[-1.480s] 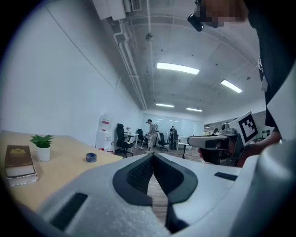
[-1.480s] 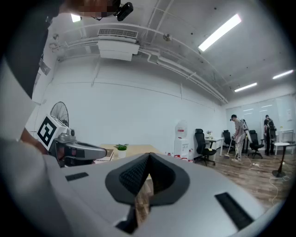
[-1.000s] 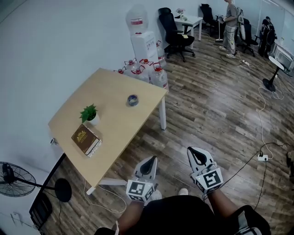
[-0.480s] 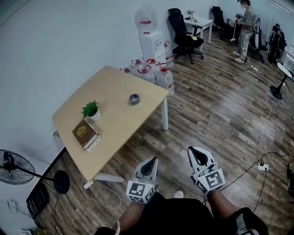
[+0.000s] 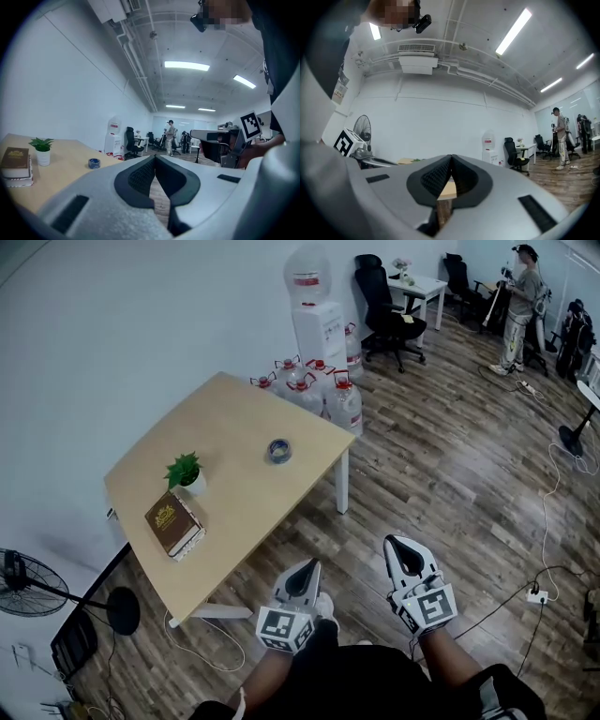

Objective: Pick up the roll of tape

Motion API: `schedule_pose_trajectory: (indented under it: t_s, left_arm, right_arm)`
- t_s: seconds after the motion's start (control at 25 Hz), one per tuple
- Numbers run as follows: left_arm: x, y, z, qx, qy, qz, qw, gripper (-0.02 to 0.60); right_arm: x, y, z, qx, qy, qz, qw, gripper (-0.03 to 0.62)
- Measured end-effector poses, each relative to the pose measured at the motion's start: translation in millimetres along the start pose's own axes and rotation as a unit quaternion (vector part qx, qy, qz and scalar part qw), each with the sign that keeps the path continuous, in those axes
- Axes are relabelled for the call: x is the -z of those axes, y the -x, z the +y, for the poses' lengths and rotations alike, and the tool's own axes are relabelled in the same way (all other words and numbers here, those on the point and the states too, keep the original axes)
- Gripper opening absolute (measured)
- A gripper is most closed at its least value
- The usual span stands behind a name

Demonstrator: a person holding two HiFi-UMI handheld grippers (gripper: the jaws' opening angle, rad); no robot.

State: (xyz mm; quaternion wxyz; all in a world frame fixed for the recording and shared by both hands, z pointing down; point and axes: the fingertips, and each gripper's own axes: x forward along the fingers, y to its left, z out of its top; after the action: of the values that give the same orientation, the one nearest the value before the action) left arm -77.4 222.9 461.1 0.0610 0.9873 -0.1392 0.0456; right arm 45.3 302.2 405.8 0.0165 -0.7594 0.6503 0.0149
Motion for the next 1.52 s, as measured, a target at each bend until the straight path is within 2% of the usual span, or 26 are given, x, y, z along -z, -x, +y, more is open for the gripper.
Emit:
schedule_pose_trajectory:
  t_s: [0.2,0.72,0.88,1.04,1.36,1.52]
  left_arm:
    - [-10,-33,53,-0.008,0.0,-0.001,1.0,0.002]
    - [-42,-80,175,-0.024,0.008,-0.016,0.9995,0.002]
    - [-48,-91,200,-0.023,0.006,-0.019,0.9995,0.002]
    - [-51,-100,217,-0.026,-0.003,-0.018,0.9995,0.002]
    - [-52,-130,249,-0.041,-0.004,-0.008,0.9991,0.002]
    - [-57,-156,276,-0.065,-0.003,-0.005,0.9978,0.002]
  right_arm:
    - [-16,-62,-12,0.005,0.008,-0.021,1.0,-0.006]
    - [-18,-205,-2,-0.013,0.03,-0.009,0.999,-0.006]
    - [-22,-229,-3,-0.006,0.054,-0.014,0.998,-0.006]
    - [-19,-248,-8,-0.008,0.046,-0.013,0.999,-0.006]
    - [-3,-306,-20,-0.039,0.029,-0.006,0.999,-0.006]
    - [-2,-350,-35,-0.071,0.039,-0.01,0.997,-0.006]
